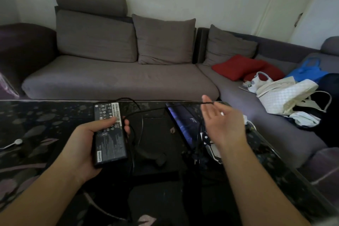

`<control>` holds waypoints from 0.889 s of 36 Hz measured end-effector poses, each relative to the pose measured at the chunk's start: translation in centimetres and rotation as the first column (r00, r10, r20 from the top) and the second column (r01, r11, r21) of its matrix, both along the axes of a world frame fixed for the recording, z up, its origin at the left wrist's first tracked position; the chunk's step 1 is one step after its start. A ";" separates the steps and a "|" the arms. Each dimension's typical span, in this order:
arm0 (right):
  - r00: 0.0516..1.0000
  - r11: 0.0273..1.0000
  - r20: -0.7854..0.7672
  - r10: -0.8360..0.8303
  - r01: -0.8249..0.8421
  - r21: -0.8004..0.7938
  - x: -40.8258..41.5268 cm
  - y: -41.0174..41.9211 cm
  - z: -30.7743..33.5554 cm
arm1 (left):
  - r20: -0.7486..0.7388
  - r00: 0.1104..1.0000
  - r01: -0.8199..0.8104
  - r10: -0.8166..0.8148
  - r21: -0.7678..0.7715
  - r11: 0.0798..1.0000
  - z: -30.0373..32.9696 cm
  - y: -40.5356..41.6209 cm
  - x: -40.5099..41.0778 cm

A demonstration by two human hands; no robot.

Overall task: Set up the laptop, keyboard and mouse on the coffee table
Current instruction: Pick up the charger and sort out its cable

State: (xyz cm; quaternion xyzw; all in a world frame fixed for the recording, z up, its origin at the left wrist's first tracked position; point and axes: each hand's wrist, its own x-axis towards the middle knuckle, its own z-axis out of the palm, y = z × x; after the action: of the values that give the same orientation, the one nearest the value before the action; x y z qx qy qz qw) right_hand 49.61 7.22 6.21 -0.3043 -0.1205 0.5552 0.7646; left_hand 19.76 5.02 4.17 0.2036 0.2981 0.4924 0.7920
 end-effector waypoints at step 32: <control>-0.569 0.894 0.811 0.136 -0.283 -0.348 -12.4 -5.7 0.9 | -0.159 0.983 0.102 -0.092 0.060 0.993 0.8 -1.4 0.6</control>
State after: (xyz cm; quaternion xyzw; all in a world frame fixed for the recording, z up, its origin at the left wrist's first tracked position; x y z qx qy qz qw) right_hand 37.22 1.51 7.09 -0.5562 -0.8030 0.1643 0.1376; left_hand 20.38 3.65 5.02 0.2827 0.3320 0.4455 0.7819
